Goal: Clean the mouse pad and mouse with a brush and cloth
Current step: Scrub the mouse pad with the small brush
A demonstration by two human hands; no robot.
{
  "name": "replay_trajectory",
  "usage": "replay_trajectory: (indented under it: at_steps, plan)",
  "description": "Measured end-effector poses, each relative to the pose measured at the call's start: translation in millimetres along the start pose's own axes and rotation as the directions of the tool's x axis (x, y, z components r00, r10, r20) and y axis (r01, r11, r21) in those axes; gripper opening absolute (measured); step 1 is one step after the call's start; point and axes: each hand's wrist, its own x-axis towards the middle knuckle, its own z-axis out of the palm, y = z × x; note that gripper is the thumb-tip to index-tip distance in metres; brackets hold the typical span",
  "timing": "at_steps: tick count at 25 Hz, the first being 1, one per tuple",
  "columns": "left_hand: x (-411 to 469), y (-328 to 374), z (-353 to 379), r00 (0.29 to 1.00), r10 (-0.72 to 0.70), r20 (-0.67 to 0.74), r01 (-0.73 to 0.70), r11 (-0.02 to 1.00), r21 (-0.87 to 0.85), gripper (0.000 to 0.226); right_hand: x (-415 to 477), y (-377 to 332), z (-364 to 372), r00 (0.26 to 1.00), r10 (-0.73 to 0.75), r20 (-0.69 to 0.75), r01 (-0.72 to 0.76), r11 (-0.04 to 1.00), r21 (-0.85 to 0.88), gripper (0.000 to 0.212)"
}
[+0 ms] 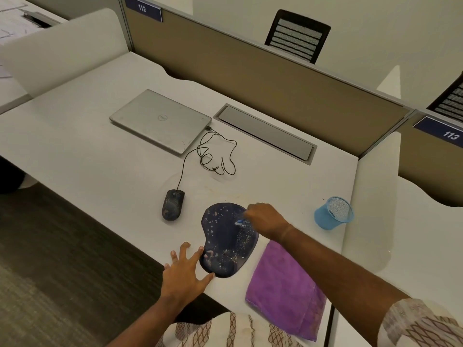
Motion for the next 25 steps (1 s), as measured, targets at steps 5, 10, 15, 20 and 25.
replay_trajectory:
  at_steps: [5,10,15,20,25]
  plan:
    - [-1,0,0,1.0,-0.005,-0.001,0.005,1.0,0.008,0.089,-16,21,12,0.994,0.071,0.078,-0.068,0.997,-0.045,0.029]
    - [-2,1,-2,1.0,-0.008,0.006,0.008,1.0,0.007,0.089,-21,38,6,0.994,0.096,0.054,-0.094,0.995,-0.035,0.027]
    - [-2,3,-5,1.0,-0.01,0.016,0.01,1.0,0.007,0.089,-7,7,4,0.999,0.013,-0.049,-0.012,0.999,0.033,0.024]
    - [-2,3,-5,1.0,-0.007,0.013,0.007,1.0,0.011,0.089,-14,17,17,0.998,0.052,0.045,-0.05,0.998,-0.045,0.028]
    - [-2,3,-4,1.0,-0.009,0.017,0.008,1.0,0.019,0.089,-19,39,8,0.994,0.097,0.045,-0.096,0.995,-0.012,0.027]
